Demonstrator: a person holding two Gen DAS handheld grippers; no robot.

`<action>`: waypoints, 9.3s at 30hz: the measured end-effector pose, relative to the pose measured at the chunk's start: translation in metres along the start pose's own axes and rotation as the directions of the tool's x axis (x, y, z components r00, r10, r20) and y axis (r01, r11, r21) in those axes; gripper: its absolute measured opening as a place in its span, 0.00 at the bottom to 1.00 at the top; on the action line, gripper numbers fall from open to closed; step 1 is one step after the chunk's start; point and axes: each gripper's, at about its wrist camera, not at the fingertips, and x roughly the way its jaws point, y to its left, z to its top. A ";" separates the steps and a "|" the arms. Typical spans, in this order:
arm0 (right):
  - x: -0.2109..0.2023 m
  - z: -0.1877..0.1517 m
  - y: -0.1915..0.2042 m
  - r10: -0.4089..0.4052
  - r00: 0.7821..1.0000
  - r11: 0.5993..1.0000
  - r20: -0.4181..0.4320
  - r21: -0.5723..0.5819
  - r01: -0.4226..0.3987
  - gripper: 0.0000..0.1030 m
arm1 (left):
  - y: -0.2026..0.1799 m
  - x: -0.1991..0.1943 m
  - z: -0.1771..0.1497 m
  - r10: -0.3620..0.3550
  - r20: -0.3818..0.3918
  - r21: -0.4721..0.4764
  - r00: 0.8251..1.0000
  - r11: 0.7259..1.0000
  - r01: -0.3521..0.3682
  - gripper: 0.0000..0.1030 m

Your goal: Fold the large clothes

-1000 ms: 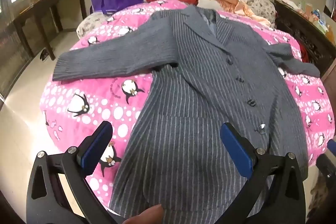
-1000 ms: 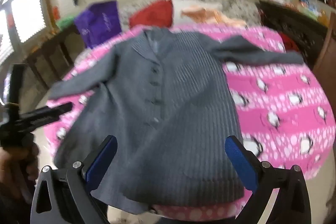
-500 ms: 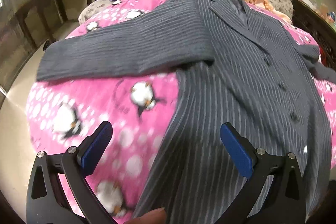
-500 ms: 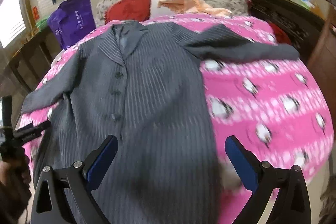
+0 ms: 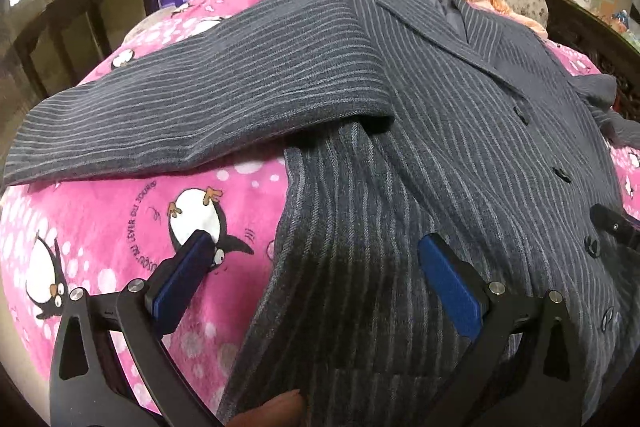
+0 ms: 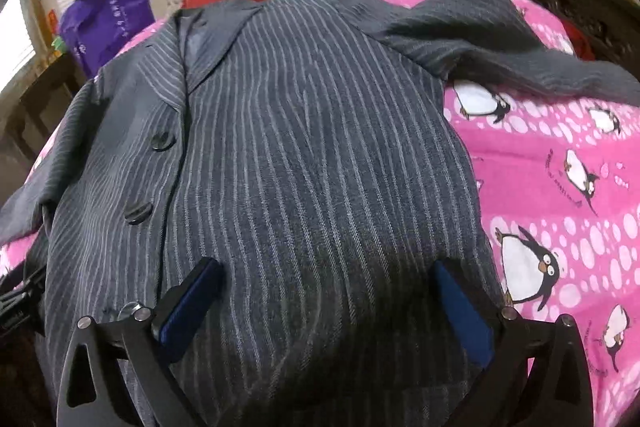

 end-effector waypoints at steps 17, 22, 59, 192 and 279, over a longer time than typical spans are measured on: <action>-0.002 -0.003 -0.003 0.020 1.000 1.000 0.013 0.003 -0.020 1.00 | -0.005 -0.004 -0.009 0.023 0.006 -0.006 1.000 1.000 -0.023 1.00; -0.002 -0.002 -0.002 0.015 1.000 1.000 0.013 -0.001 -0.015 1.00 | -0.002 -0.004 -0.009 0.014 0.015 -0.018 1.000 1.000 -0.014 1.00; -0.069 -0.020 -0.008 0.015 0.998 0.999 -0.065 -0.037 -0.017 1.00 | -0.021 -0.042 -0.001 0.019 -0.124 -0.029 0.992 0.999 -0.022 1.00; -0.039 -0.043 -0.019 -0.062 0.996 0.996 0.070 -0.059 0.066 1.00 | 0.101 -0.100 0.005 0.135 0.049 -0.312 0.990 0.943 -0.113 1.00; -0.172 -0.051 -0.093 -0.248 0.964 0.968 0.094 -0.020 0.251 1.00 | -0.173 0.012 0.102 -0.631 0.010 -0.016 0.776 0.776 0.631 0.03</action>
